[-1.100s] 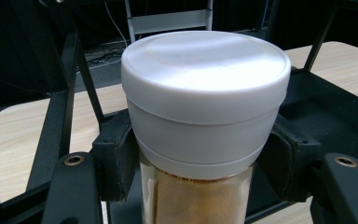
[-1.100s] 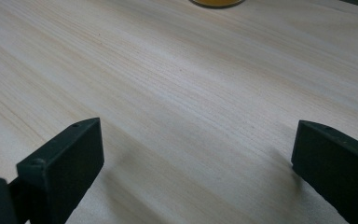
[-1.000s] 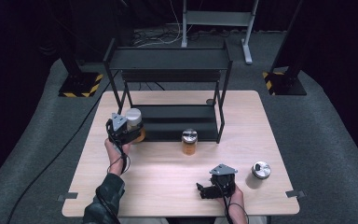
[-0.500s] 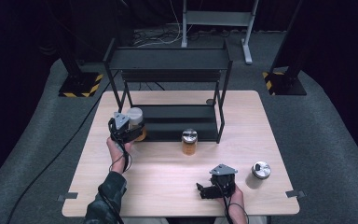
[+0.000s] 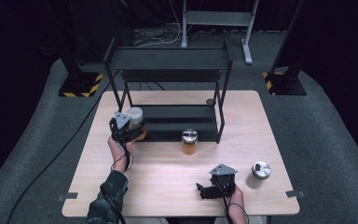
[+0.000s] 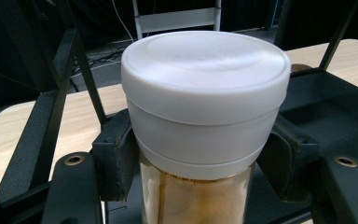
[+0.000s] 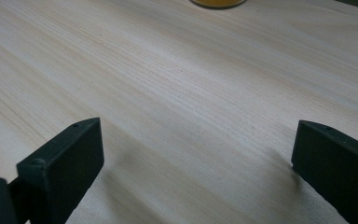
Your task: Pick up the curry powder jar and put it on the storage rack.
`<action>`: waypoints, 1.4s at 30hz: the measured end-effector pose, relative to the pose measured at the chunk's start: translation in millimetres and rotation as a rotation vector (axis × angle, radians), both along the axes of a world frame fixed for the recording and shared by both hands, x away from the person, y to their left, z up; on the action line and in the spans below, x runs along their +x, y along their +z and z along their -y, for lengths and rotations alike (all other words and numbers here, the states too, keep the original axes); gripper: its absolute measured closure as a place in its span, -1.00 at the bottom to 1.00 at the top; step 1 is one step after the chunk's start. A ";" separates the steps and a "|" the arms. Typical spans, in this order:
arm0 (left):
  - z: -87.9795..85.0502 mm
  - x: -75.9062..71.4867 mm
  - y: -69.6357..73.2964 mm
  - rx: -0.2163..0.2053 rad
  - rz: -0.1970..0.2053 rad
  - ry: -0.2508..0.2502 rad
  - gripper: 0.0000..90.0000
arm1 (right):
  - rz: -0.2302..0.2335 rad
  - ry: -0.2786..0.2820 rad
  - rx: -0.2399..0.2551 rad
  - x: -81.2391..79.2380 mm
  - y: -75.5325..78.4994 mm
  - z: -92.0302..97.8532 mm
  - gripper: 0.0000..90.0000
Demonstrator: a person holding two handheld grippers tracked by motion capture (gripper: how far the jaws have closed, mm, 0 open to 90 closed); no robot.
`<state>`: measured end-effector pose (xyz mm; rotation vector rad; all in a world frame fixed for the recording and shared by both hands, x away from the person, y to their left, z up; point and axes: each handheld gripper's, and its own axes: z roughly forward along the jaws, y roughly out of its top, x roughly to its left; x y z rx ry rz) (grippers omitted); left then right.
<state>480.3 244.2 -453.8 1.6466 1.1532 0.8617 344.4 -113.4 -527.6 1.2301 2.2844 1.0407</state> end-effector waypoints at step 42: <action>27.2 8.0 -18.2 0.015 0.032 0.104 -0.23 | 0.010 0.001 0.005 -0.8 0.3 0.4 -0.97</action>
